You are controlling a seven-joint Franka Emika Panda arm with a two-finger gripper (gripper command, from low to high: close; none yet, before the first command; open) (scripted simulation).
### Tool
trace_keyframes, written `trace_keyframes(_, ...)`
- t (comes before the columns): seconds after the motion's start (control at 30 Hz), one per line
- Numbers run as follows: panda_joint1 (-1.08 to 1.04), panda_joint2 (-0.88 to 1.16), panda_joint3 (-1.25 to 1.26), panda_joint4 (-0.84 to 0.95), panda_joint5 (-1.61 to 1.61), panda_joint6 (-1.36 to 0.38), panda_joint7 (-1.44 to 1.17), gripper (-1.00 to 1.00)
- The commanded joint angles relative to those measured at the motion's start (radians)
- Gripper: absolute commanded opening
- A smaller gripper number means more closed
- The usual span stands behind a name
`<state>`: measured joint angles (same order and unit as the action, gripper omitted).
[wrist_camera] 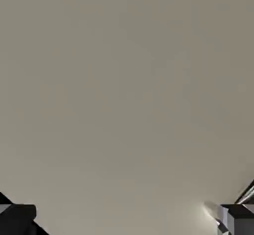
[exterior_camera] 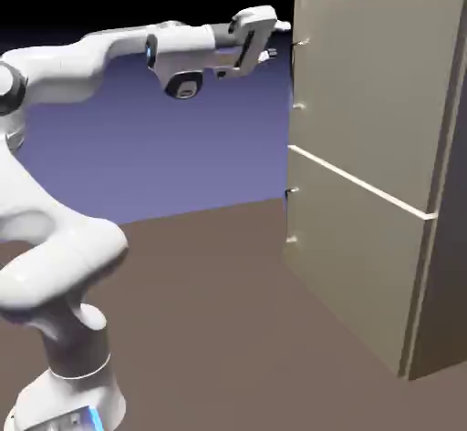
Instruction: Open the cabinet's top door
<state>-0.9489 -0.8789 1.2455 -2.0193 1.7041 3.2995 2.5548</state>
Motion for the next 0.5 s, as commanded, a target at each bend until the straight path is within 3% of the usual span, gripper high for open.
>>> trace_keyframes(0.0, -0.023, -0.007, 0.03, 0.019, 0.041, 0.006, 0.044, 0.0)
trace_keyframes(0.2, -0.161, -0.052, 0.209, 0.133, 0.286, 0.044, 0.305, 0.0)
trace_keyframes(0.47, -0.349, -0.049, 0.305, 0.268, 0.266, 0.021, 0.343, 0.0)
